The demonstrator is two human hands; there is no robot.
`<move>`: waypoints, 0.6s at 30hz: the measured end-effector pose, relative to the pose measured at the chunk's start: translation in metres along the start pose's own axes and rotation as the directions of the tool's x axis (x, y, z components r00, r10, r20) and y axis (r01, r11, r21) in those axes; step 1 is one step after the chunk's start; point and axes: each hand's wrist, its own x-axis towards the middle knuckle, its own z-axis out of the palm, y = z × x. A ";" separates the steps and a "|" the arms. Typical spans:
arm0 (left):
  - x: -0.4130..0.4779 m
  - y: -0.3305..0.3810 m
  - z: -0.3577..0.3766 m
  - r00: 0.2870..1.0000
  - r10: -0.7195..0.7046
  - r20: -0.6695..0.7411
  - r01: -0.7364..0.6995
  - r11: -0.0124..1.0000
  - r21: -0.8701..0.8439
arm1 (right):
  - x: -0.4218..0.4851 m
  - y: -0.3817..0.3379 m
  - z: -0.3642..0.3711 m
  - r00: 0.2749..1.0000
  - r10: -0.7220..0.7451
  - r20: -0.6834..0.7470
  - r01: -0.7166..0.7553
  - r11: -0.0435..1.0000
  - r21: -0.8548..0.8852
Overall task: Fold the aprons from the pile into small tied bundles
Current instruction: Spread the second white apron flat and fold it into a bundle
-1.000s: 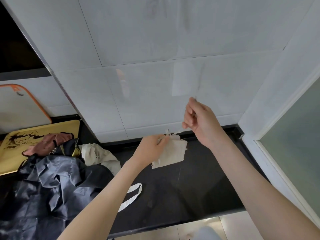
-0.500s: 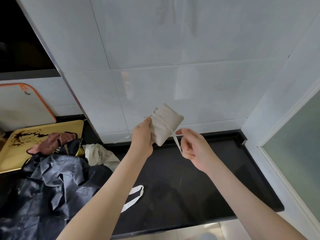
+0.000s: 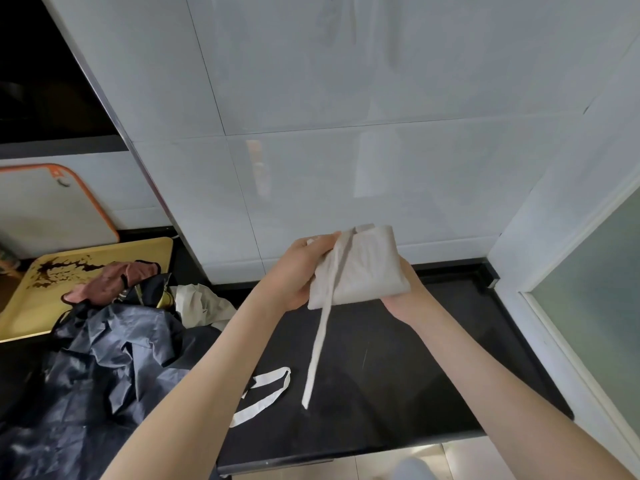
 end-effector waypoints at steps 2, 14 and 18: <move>0.002 0.001 0.003 0.995 0.030 -0.091 -0.033 0.999 -0.034 | 0.001 0.006 0.011 0.997 -0.023 -0.072 0.011 0.986 -0.168; 0.016 -0.016 0.007 0.841 0.203 -0.502 -0.203 0.978 0.056 | -0.011 0.014 0.018 0.994 0.077 0.083 -0.095 0.965 0.245; 0.015 -0.026 0.002 0.823 0.225 -0.522 -0.234 0.971 0.050 | -0.018 0.020 0.010 0.983 0.029 0.181 -0.066 0.977 0.202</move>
